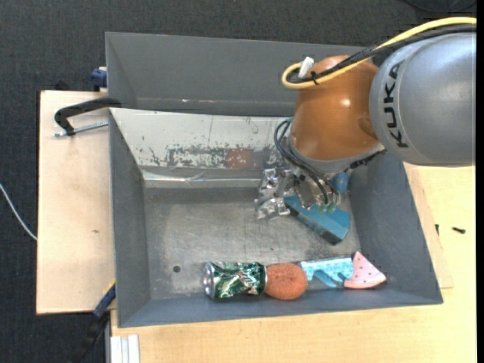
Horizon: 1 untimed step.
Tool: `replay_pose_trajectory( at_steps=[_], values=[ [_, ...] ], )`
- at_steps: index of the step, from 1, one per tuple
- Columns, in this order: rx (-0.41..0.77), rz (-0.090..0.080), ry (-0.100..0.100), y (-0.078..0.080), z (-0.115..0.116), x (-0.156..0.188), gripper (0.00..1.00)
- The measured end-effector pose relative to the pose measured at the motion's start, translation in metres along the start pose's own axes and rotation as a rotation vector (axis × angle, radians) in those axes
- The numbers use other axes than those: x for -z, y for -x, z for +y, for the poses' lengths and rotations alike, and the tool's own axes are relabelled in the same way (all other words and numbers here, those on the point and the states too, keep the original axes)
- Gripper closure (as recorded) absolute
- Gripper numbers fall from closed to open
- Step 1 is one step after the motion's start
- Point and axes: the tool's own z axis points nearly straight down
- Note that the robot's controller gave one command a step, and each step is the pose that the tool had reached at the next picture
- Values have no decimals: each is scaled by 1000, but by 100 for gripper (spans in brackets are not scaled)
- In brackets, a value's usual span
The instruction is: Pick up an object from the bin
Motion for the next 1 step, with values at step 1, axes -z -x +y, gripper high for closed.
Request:
replay_pose_trajectory(
  at_steps=[1],
  values=[
    [27,-4,-2,2,-36,8,0]
  ],
)
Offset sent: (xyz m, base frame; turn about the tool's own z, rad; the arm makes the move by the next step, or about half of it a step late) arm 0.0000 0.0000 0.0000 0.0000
